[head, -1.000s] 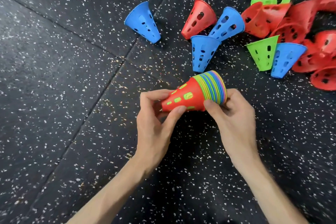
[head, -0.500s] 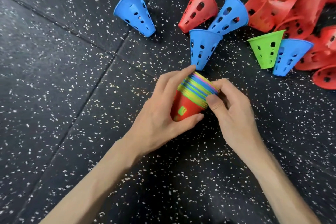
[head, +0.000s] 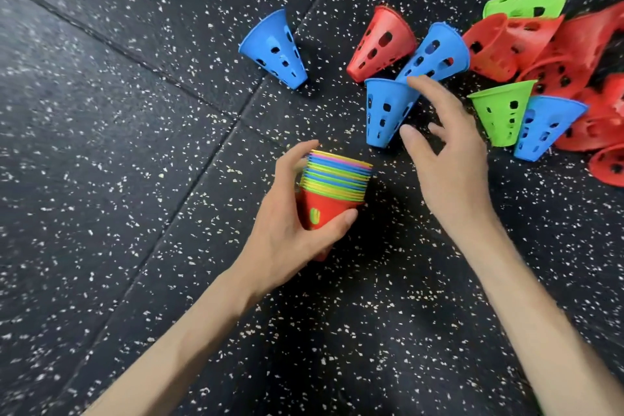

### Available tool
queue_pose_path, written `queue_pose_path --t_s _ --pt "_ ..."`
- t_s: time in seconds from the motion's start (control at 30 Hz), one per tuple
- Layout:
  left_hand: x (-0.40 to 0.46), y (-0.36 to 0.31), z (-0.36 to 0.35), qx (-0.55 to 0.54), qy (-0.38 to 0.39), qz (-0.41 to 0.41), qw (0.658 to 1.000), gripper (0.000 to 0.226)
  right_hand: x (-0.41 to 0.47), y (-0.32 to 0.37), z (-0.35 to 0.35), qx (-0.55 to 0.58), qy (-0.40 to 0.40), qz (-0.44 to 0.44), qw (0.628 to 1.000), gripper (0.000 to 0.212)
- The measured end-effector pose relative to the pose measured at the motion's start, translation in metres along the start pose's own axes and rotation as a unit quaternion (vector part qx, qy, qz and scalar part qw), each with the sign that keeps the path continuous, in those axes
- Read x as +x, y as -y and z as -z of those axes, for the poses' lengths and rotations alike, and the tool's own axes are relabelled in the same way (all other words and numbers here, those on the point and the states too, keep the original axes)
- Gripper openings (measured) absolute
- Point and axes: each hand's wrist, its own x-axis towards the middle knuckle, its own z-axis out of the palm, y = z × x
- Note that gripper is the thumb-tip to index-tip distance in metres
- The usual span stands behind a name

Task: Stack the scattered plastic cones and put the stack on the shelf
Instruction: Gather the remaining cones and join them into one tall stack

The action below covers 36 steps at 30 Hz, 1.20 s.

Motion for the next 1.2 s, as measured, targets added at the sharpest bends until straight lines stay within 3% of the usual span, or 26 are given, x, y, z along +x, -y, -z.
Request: queue_pose_path --t_s 0.1,0.27,0.4,0.67,0.8,0.9,1.0,1.2 --pt "-0.007 0.0 -0.004 -0.009 0.005 0.02 1.0 0.085 0.0 -0.001 -0.002 -0.023 -0.008 -0.003 1.0 0.056" --pt "-0.02 0.003 -0.004 0.038 0.027 0.037 0.998 0.088 -0.016 -0.003 0.0 -0.023 -0.017 -0.047 0.998 0.021" --pt "-0.023 -0.001 0.004 0.068 0.029 0.031 0.997 0.088 -0.027 0.006 0.01 0.059 -0.015 -0.078 0.995 0.028" --pt "-0.033 -0.007 0.008 0.107 0.061 0.009 0.992 0.098 -0.046 0.028 0.007 0.158 0.102 -0.075 0.979 0.037" --pt "-0.036 -0.005 0.0 0.095 0.025 -0.005 0.995 0.093 -0.061 0.031 -0.002 0.166 0.167 -0.066 0.97 0.032" --pt "-0.04 -0.005 -0.004 0.108 0.019 -0.027 0.994 0.087 -0.068 0.027 0.001 0.12 0.193 -0.072 0.971 0.028" --pt "-0.044 -0.003 -0.011 0.104 0.019 -0.036 0.994 0.083 -0.08 0.027 0.008 0.036 0.204 -0.074 0.976 0.04" --pt "-0.053 -0.014 -0.023 0.09 0.013 -0.068 0.993 0.082 -0.105 0.039 0.021 -0.02 0.152 -0.035 0.988 0.048"
